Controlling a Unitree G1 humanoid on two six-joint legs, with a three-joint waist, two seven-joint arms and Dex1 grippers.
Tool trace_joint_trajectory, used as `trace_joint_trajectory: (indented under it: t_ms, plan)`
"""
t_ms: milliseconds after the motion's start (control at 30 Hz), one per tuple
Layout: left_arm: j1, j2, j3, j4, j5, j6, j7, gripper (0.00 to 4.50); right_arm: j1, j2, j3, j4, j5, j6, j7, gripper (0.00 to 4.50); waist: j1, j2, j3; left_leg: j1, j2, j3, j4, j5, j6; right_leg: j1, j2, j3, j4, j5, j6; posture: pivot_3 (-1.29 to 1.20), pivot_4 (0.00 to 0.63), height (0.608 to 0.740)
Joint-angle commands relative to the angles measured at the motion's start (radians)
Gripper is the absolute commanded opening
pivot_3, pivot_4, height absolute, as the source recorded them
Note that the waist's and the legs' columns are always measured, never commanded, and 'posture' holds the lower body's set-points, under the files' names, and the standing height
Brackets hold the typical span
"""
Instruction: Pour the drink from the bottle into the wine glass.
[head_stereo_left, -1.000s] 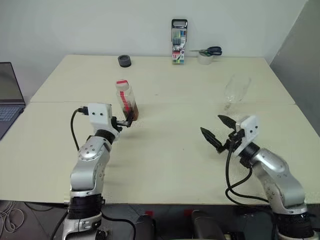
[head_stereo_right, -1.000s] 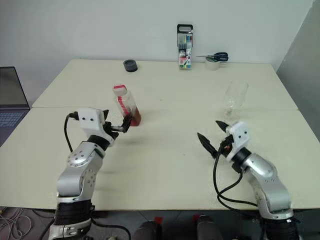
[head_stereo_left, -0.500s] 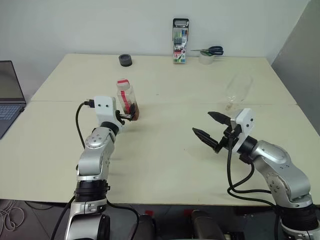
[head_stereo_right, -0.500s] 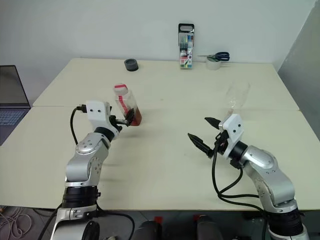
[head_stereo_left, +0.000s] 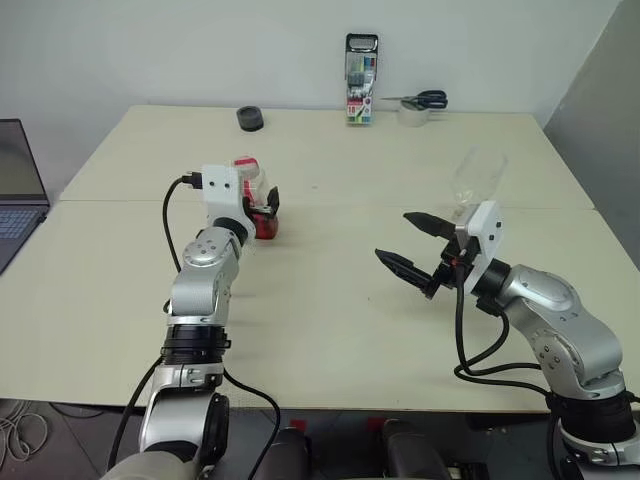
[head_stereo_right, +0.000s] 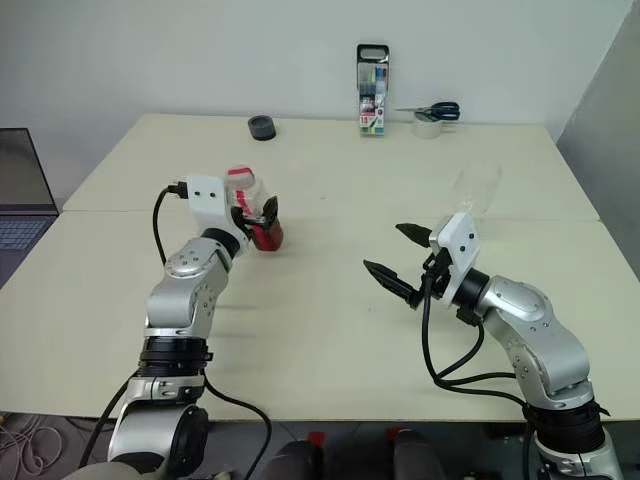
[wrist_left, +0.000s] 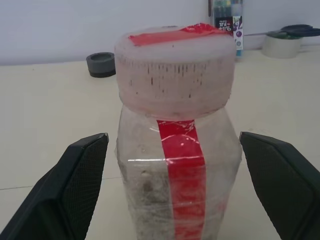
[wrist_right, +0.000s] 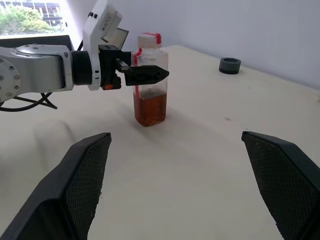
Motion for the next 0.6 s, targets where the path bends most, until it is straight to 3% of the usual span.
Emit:
trace_joint_trajectory:
  t_ms: [33, 600]
  plan:
    - [-0.035, -0.003, -0.002, 0.004, 0.011, -0.026, 0.007, 4.48, -0.023, -0.002, -0.005, -0.03, 0.009, 0.007, -0.006, 4.5, 0.0, 0.0, 0.0, 0.0, 0.0, 0.0, 0.0, 0.0, 0.0, 0.0, 0.0, 0.0, 0.0, 0.0, 0.0, 0.0, 0.15, 0.74]
    - [-0.085, 0.012, -0.004, 0.084, 0.038, -0.069, 0.002, 4.48, -0.037, -0.012, 0.006, -0.035, -0.002, 0.023, -0.015, 4.5, 0.0, 0.0, 0.0, -0.001, 0.0, -0.001, 0.001, 0.0, 0.0, 0.0, 0.0, -0.001, 0.0, 0.0, 0.0, 0.0, 0.15, 0.74]
